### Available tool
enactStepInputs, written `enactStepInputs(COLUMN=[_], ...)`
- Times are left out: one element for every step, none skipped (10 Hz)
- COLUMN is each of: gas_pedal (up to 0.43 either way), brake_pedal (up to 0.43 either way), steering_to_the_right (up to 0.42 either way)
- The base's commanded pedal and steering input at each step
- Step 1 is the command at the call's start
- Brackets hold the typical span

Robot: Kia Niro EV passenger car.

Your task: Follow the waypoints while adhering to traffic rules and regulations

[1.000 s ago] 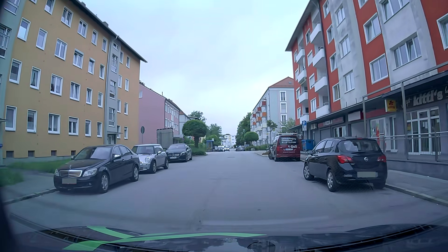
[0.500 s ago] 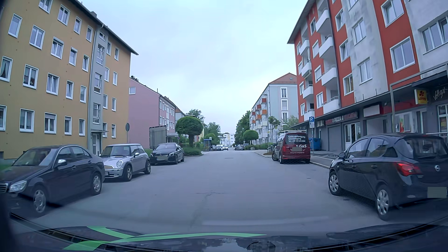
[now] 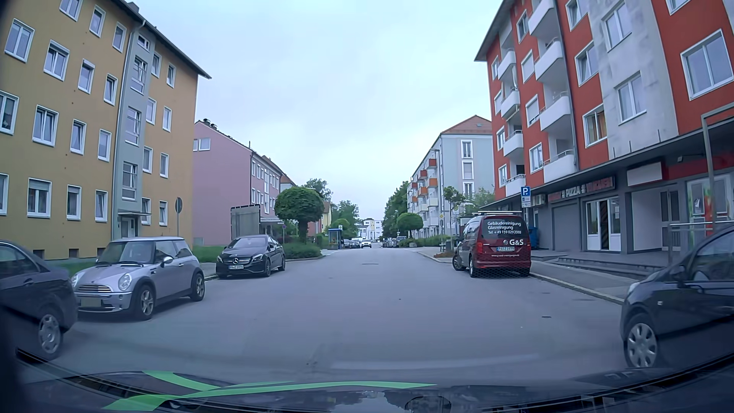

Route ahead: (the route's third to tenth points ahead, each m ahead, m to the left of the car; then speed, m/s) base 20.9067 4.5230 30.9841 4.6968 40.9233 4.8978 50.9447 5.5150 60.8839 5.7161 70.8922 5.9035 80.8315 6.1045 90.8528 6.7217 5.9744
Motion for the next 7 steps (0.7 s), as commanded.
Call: enactStepInputs(gas_pedal=[0.028,0.028,0.028,0.028,0.028,0.028,0.039], brake_pedal=[0.000,0.000,0.000,0.000,0.000,0.000,0.000], steering_to_the_right=[0.003,0.004,0.004,0.004,0.004,0.003,0.004])
